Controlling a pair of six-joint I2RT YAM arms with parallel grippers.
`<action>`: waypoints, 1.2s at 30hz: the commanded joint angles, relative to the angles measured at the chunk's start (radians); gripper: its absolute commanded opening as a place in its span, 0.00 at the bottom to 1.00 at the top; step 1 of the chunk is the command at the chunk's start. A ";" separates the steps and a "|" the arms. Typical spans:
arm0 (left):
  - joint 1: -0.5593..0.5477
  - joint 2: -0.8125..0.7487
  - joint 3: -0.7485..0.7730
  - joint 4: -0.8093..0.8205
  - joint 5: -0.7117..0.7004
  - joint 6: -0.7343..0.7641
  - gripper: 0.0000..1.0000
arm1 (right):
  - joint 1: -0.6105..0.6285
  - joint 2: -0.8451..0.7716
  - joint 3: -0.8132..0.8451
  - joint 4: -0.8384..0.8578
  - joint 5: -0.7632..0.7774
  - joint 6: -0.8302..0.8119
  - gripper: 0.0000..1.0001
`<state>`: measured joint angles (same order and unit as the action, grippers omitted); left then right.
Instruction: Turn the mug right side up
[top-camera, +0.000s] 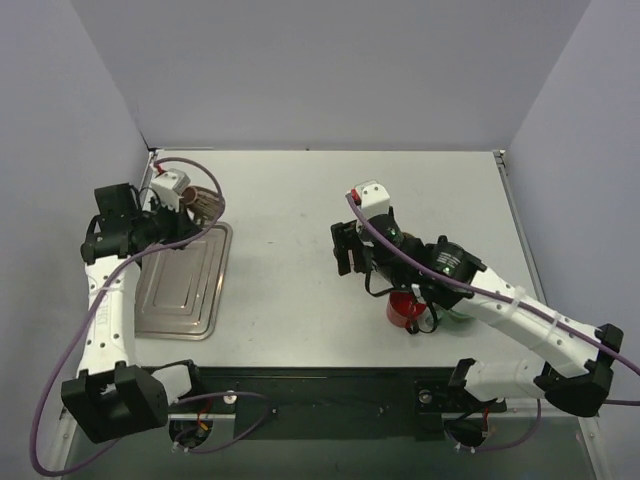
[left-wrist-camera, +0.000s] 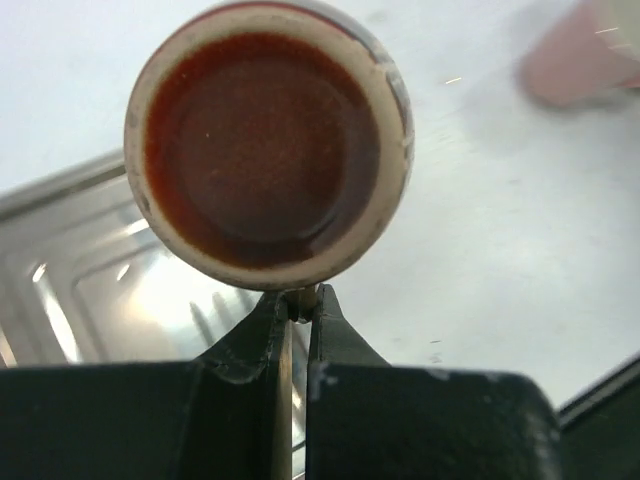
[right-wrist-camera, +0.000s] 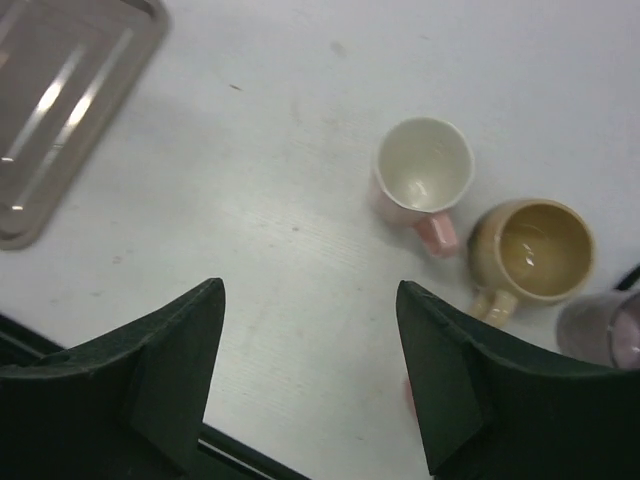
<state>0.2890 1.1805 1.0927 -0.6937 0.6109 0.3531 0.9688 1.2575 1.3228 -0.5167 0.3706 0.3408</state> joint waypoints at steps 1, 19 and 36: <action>-0.161 -0.094 0.186 -0.124 0.278 -0.110 0.00 | 0.070 -0.137 -0.094 0.357 -0.074 0.026 0.67; -0.516 -0.182 0.334 -0.061 0.401 -0.379 0.00 | 0.088 -0.104 -0.249 1.311 -0.452 0.214 0.73; -0.551 -0.171 0.246 -0.168 0.106 -0.180 0.88 | 0.045 -0.148 -0.125 0.723 -0.252 0.083 0.00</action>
<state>-0.2771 1.0157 1.3514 -0.7506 0.9611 -0.0021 1.0451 1.1976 1.1004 0.5774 -0.1326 0.5705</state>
